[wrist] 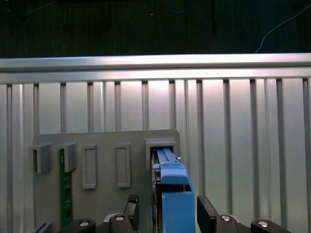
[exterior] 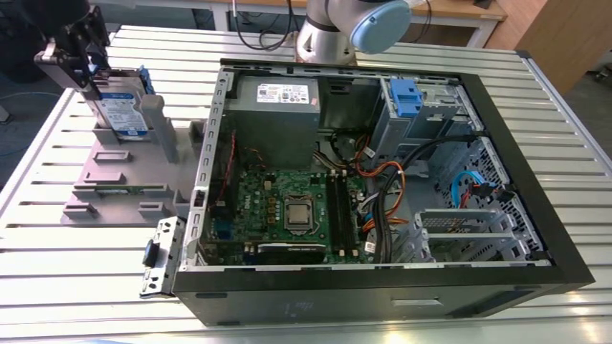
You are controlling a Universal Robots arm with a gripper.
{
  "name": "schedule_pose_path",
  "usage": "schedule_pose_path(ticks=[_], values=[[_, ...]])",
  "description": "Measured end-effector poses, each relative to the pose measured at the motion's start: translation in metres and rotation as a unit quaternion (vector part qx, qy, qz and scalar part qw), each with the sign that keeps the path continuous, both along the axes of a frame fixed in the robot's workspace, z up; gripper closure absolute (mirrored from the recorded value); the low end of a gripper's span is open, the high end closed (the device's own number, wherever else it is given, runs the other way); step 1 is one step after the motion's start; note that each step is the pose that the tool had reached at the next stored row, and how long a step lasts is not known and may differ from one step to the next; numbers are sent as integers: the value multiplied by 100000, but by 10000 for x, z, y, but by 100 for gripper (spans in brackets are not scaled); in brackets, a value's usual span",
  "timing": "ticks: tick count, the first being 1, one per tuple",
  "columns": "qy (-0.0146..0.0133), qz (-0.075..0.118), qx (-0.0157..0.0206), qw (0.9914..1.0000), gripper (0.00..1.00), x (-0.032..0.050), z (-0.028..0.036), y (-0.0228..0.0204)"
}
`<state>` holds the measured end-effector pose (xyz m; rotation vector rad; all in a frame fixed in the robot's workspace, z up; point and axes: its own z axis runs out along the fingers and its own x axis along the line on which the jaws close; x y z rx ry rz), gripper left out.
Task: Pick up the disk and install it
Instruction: 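Pick up the disk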
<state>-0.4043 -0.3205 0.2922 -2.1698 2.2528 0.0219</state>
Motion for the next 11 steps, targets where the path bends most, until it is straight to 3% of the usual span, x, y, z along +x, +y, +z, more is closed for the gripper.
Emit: schedule_pose_path(ticks=[11], values=[[8,-2,-1,100000,41,0,-43,0]])
